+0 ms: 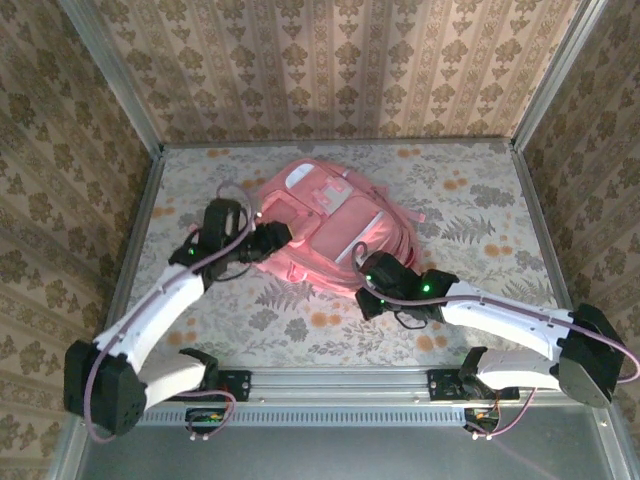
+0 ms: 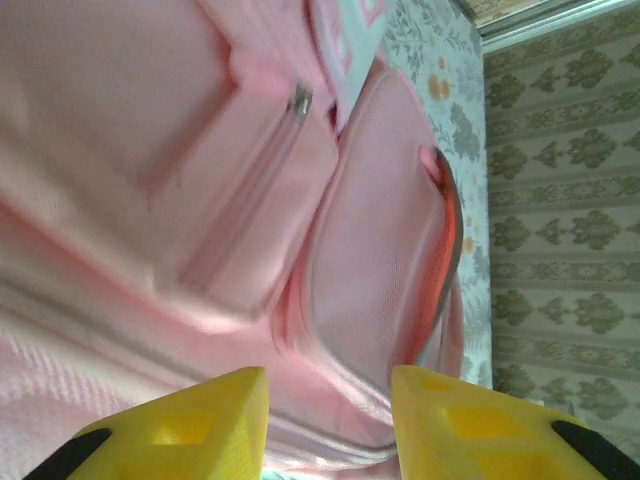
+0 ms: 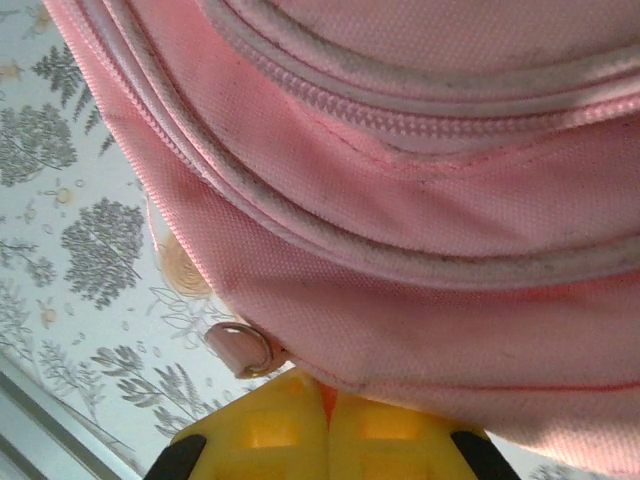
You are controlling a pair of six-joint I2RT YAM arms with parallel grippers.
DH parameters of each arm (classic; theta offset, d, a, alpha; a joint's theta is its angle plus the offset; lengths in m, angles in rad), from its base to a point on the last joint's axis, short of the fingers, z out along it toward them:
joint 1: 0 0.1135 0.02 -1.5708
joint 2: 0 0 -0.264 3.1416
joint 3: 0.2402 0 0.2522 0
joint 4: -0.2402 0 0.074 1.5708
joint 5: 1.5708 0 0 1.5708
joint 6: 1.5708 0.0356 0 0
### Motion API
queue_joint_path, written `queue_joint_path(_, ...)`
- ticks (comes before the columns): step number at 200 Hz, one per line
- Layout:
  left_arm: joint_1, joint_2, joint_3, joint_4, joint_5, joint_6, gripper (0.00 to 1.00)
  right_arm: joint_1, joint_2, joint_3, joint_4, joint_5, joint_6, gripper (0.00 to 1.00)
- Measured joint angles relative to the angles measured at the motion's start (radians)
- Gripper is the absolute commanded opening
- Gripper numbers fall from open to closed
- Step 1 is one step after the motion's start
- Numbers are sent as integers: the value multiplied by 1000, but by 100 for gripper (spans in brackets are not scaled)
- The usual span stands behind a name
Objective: Pack books, pencil case, and school supplies into a backpack
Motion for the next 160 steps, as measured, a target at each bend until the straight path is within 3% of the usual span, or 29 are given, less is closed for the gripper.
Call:
queue_joint_path(20, -101, -49, -149, 104, -76, -151, 41, 5, 10, 0, 34, -22, 34, 0)
queue_joint_path(47, -185, -15, -209, 192, -143, -262, 37, 5, 10, -5, 71, -36, 73, 0)
queue_joint_path(96, -206, 131, -235, 400, -176, -364, 25, 5, -5, -42, 105, -40, 109, 0)
queue_joint_path(110, -213, 175, -240, 451, -174, -379, 28, 4, -5, -50, 106, -40, 112, 0)
queue_joint_path(144, -220, 182, -236, 481, -179, -374, 46, 2, -7, -63, 124, -41, 117, 0)
queue_joint_path(153, -221, 178, -229, 473, -185, -364, 43, 0, -7, -63, 130, -45, 117, 0)
queue_joint_path(160, -221, 177, -219, 461, -188, -352, 36, 0, -7, -63, 132, -48, 117, 0)
